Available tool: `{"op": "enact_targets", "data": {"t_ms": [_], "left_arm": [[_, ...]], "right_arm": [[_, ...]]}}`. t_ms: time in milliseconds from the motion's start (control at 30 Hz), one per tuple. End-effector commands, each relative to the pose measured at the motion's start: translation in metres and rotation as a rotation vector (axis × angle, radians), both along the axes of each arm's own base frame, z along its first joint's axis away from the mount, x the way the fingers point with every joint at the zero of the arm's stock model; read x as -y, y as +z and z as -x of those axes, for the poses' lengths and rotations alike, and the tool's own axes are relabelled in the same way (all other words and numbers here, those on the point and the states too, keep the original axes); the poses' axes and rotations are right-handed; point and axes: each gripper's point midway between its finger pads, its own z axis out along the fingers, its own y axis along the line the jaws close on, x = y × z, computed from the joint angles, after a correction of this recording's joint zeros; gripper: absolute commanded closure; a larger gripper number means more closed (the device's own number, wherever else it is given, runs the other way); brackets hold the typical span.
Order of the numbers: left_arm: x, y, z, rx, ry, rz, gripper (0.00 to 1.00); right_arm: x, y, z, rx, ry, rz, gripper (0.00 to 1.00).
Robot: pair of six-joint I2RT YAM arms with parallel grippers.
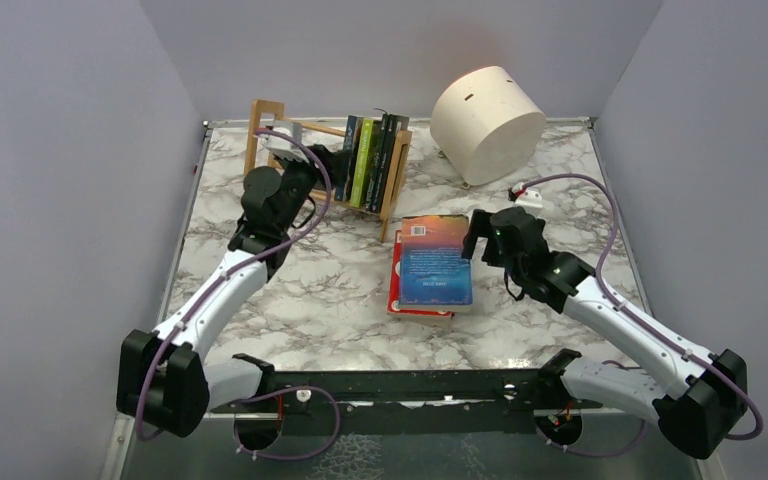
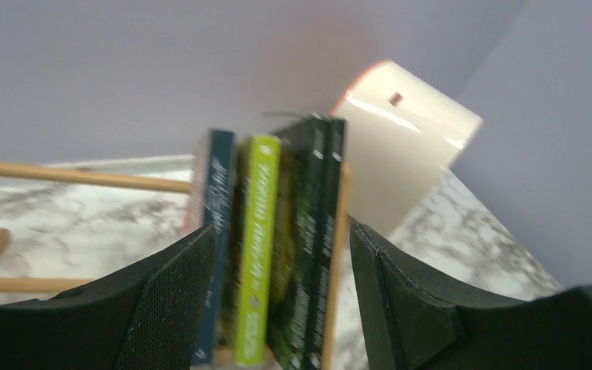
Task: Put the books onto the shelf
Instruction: Pick up the book from the center of the board.
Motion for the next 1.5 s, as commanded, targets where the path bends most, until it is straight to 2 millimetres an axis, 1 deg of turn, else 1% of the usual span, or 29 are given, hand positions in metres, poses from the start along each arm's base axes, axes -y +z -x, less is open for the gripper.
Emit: {"op": "enact_targets", "data": {"t_ms": [0,67,133,267,400,467,633,800,867,1067,1467], "left_arm": [[0.039,-0.04,0.049,-0.154,-0.112,0.007,0.43],[0.052,-0.051,0.067,-0.189,-0.139,0.0,0.43],[0.061,-0.065,0.08,-0.245,-0.163,0.002,0.43],[0.072,-0.088,0.102,-0.318,-0.197,-0.004,0.42],[0.078,-0.106,0.115,-0.368,-0.204,-0.002,0.42],[0.081,-0.115,0.118,-0.402,-0.212,-0.002,0.41],[0.094,-0.136,0.129,-0.48,-0.258,0.001,0.4],[0.104,-0.146,0.138,-0.513,-0.314,0.046,0.39],[0.108,-0.149,0.141,-0.523,-0.336,0.06,0.39],[0.115,-0.158,0.147,-0.555,-0.38,0.077,0.38],[0.123,-0.182,0.151,-0.622,-0.412,0.099,0.31]], "right_arm": [[0.029,0.005,0.005,-0.013,-0.133,0.076,0.0],[0.031,0.007,0.007,-0.004,-0.135,0.069,0.0],[0.036,0.008,0.009,0.003,-0.147,0.075,0.0],[0.047,0.003,0.014,-0.021,-0.182,0.125,0.0],[0.046,-0.005,0.014,-0.045,-0.175,0.144,0.0],[0.043,-0.01,0.013,-0.058,-0.158,0.146,0.0],[0.029,-0.014,0.01,-0.065,-0.094,0.124,0.0],[0.018,-0.012,0.007,-0.051,-0.035,0.101,0.0],[0.009,-0.011,0.007,-0.049,0.013,0.08,0.0],[-0.009,-0.009,0.005,-0.036,0.102,0.045,0.01],[-0.017,-0.015,0.003,-0.055,0.136,0.043,0.01]]}}
